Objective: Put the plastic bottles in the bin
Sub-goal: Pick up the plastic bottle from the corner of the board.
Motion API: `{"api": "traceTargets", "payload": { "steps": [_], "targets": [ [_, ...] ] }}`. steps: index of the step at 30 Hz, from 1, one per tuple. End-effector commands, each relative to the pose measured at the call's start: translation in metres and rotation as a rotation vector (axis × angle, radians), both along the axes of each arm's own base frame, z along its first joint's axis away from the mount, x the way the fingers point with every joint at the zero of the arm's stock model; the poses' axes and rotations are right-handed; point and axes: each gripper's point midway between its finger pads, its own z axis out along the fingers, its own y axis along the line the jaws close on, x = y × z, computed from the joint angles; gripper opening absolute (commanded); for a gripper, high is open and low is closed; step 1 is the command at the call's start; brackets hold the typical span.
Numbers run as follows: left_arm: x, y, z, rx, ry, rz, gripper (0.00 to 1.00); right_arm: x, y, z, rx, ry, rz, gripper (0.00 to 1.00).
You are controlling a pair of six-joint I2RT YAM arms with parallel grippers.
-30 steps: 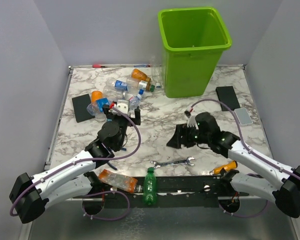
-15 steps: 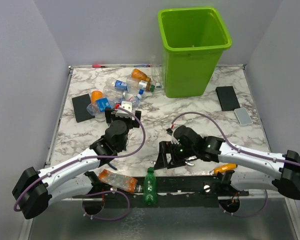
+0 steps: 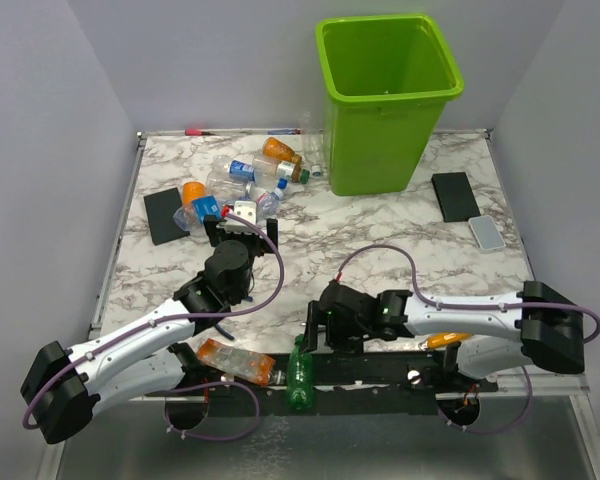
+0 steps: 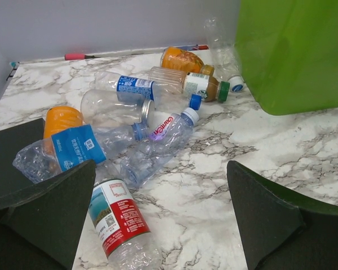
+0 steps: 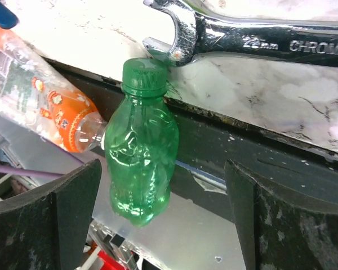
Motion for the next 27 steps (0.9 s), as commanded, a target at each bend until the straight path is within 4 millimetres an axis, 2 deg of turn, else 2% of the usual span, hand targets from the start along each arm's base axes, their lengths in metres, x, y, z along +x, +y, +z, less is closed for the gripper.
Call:
{"api": "traceTargets", "payload": {
  "steps": [1,11,18,23,27],
  "targets": [
    [0.001,-0.001,0.006,-0.001,0.002,0.005,0.99,0.011,0.018,-0.005,-0.032,-0.066,-0.07,0.94],
    [0.0,-0.003,0.006,-0.002,0.007,-0.01,0.99,0.0,0.035,-0.017,-0.095,-0.067,-0.05,0.93],
    [-0.001,-0.005,0.009,-0.008,0.005,-0.021,0.99,-0.003,0.041,-0.027,-0.124,-0.052,-0.026,0.87],
    [-0.002,-0.004,0.012,-0.016,0.0,-0.022,0.99,-0.007,0.042,-0.031,-0.14,-0.04,-0.011,0.79],
    [-0.003,-0.003,0.015,-0.025,-0.007,-0.023,0.99,-0.009,0.04,-0.031,-0.144,-0.039,-0.005,0.65]
  ]
}}
